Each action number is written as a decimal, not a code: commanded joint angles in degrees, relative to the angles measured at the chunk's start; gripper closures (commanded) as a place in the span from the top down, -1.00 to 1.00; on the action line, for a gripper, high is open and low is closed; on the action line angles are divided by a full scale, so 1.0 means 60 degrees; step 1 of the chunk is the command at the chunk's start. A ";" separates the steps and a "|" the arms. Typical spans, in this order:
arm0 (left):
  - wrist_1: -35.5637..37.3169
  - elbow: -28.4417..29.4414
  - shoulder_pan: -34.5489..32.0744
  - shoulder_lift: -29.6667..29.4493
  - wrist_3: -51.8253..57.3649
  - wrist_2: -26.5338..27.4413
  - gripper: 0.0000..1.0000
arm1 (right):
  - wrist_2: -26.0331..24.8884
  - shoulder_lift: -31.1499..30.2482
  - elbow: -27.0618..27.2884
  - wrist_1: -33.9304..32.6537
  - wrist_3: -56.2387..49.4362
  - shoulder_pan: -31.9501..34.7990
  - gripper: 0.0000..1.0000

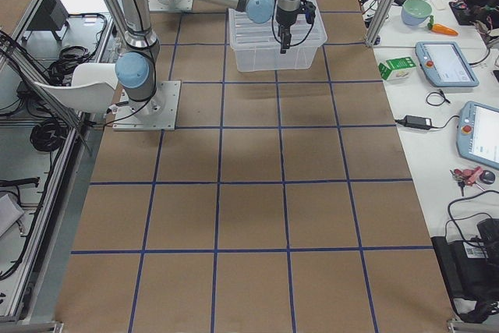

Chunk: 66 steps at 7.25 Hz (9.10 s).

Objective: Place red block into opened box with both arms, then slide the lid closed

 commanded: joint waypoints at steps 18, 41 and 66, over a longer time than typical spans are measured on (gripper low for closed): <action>0.4746 -0.1110 0.4286 -0.5004 0.9073 -0.1938 0.89 | -0.1035 0.0498 -0.0169 -0.0535 -0.2138 -0.1927 1.00; 0.4911 -0.2838 0.0170 -0.2001 0.1296 -0.1337 0.04 | -0.0904 -0.2519 0.0022 0.2644 -0.2288 -0.2339 1.00; -0.0920 0.1350 -0.0328 -0.0540 -0.0008 0.0290 1.00 | -0.1080 0.0015 0.0402 0.0153 -0.3548 -0.2999 1.00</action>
